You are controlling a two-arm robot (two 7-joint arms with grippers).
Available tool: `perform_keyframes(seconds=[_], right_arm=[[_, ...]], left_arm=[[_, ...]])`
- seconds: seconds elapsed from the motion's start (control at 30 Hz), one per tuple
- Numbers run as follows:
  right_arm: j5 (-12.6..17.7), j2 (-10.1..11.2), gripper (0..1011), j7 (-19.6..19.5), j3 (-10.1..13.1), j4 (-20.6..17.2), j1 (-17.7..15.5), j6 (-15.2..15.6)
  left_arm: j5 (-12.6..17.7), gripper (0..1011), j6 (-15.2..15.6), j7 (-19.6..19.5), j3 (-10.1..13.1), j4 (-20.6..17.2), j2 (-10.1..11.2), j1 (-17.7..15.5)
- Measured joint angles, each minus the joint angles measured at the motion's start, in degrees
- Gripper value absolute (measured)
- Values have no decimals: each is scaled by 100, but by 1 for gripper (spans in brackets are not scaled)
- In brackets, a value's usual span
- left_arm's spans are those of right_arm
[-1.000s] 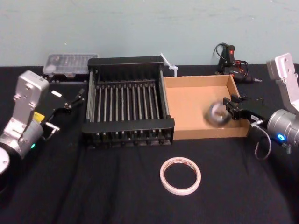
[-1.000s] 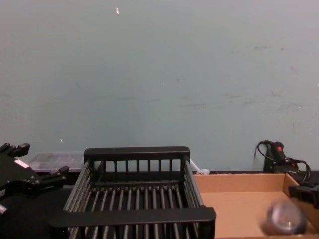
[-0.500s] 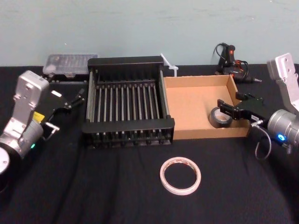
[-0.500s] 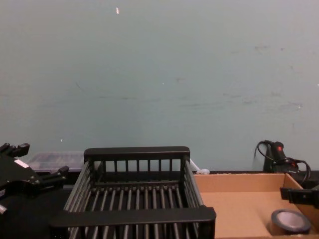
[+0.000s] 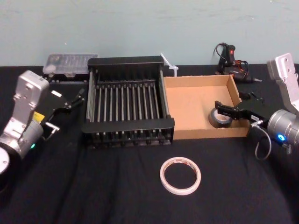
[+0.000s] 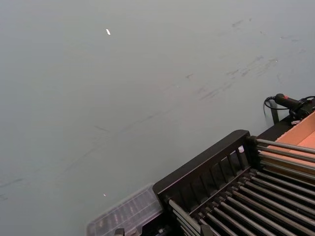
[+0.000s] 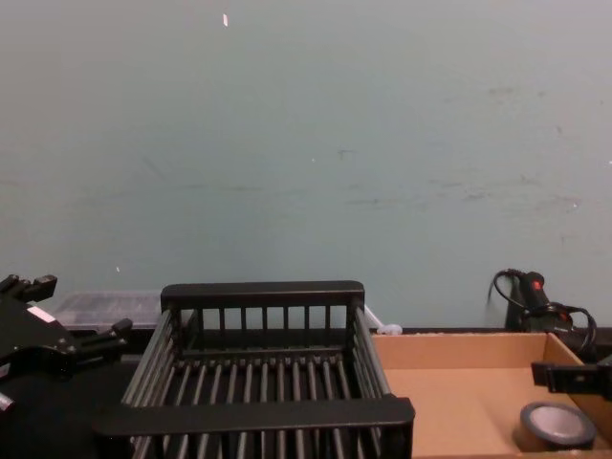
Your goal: Pick up the white tape and place it into the black box , Pick up the silver tape and place it into the brown box.
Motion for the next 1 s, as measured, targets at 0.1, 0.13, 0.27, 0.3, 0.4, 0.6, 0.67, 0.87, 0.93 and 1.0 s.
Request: perform_keyframes(seconds=[0.1, 0.13, 0.27, 0.3, 0.4, 0.6, 0.67, 0.87, 0.93, 1.0], right_arm=[[0, 9, 1002, 4, 42, -74, -49, -2], [0, 9, 1002, 4, 42, -74, -49, -2], [51, 49, 1002, 28, 108, -266, -160, 23], [64, 60, 1002, 31, 117, -305, -184, 30], [112, 120, 1002, 66, 155, -492, -292, 67], [213, 318, 1002, 181, 177, -897, -558, 149], [236, 375, 1002, 215, 172, -990, -622, 164], [326, 614, 1002, 356, 102, -1341, -881, 209], [358, 686, 1002, 401, 61, -1433, -954, 215], [379, 726, 1002, 427, 28, -1491, -998, 224]], left_arm=[[0, 1001, 0, 0, 0, 0, 0, 0], [0, 1001, 0, 0, 0, 0, 0, 0], [0, 1001, 0, 0, 0, 0, 0, 0], [0, 1001, 0, 0, 0, 0, 0, 0], [0, 1001, 0, 0, 0, 0, 0, 0], [0, 1001, 0, 0, 0, 0, 0, 0], [0, 1001, 0, 0, 0, 0, 0, 0], [0, 1001, 0, 0, 0, 0, 0, 0], [0, 1001, 0, 0, 0, 0, 0, 0], [0, 1002, 0, 0, 0, 0, 0, 0]])
